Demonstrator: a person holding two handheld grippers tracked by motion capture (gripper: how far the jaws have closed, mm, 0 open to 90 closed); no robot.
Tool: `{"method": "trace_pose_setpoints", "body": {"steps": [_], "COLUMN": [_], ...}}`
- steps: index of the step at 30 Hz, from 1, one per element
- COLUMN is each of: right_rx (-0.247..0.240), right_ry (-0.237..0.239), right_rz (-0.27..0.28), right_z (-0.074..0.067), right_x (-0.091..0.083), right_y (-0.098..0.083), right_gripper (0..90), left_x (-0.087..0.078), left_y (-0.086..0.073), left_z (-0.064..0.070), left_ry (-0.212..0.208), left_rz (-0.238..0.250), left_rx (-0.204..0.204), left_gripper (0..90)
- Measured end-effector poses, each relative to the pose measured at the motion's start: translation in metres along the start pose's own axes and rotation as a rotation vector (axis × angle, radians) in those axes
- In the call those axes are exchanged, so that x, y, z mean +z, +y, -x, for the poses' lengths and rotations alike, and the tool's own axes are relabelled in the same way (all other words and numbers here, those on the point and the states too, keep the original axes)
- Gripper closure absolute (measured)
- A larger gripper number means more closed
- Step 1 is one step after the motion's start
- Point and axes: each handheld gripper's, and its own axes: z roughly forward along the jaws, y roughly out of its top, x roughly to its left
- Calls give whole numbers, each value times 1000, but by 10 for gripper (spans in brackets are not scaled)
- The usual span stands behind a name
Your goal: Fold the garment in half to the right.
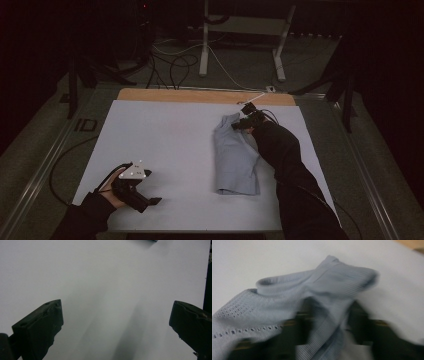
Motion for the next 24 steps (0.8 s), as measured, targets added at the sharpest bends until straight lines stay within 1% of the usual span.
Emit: {"method": "trace_pose_setpoints", "body": {"steps": [1,2,5,6,7,9,11,12,13,14,21,23,24], "right_rx": [-18,-24,-23,-25,-19,-13,-4,0,11,9,46,39,39], "right_ry": [-7,-8,22,15,22,24,29,23,24,27,11,-1,-1], "right_rz": [7,20,89,100,116,123,111,102,92,87,44,32,32], "right_z": [-2,-3,-6,-7,-7,-5,-3,-2,-1,1,9,9,9], "right_x": [-1,-3,-8,-9,-9,-7,-2,0,3,5,16,19,19], "right_y": [2,4,11,14,15,16,14,13,11,9,2,1,1], "right_gripper": [823,838,845,845,845,845,845,845,845,844,830,803,803], "left_x": [0,0,1,1,1,1,0,0,0,0,1,1,1], "left_y": [-1,-1,-2,-2,-2,-2,-3,-3,-3,-3,-2,-2,-2], "left_z": [0,-1,-1,-1,-1,-2,-2,-2,-2,-2,-2,-2,-2], "left_ry": [4,3,5,4,6,7,8,8,7,7,0,2,2], "left_rz": [5,9,5,7,8,14,13,15,16,16,17,20,20], "left_rx": [-3,-6,-1,-2,-5,-7,-8,-11,-14,-14,-4,-6,-6], "left_gripper": [3,3,3,3,3,3,3,3,3,3,3,3,3]}}
